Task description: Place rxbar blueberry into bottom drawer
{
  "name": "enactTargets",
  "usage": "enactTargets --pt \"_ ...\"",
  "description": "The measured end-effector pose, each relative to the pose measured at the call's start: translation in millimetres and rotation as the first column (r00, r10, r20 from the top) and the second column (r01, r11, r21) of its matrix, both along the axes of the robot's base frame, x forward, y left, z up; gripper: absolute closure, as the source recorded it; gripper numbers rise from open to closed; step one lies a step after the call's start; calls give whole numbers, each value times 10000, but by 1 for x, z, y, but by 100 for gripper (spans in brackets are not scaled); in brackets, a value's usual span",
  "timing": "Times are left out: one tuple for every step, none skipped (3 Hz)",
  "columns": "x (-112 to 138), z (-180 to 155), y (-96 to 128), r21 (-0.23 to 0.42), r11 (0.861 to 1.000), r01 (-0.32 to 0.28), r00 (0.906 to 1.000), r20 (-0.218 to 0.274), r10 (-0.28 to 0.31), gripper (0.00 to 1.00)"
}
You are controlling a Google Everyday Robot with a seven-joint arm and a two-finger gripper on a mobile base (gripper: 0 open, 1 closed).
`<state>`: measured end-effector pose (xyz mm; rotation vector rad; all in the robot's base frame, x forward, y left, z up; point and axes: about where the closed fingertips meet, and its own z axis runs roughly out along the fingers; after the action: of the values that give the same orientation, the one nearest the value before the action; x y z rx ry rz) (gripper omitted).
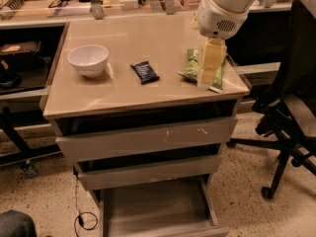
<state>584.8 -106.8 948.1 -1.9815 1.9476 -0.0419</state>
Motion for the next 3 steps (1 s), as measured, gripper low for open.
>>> enactTargets --pt "26 -10 16 -98 9980 -620 9981 -77 619 0" --pt "26 -10 16 -97 9980 -621 9980 -76 621 0" --pt "41 -21 27 84 9957 -927 9957 -32 927 0"
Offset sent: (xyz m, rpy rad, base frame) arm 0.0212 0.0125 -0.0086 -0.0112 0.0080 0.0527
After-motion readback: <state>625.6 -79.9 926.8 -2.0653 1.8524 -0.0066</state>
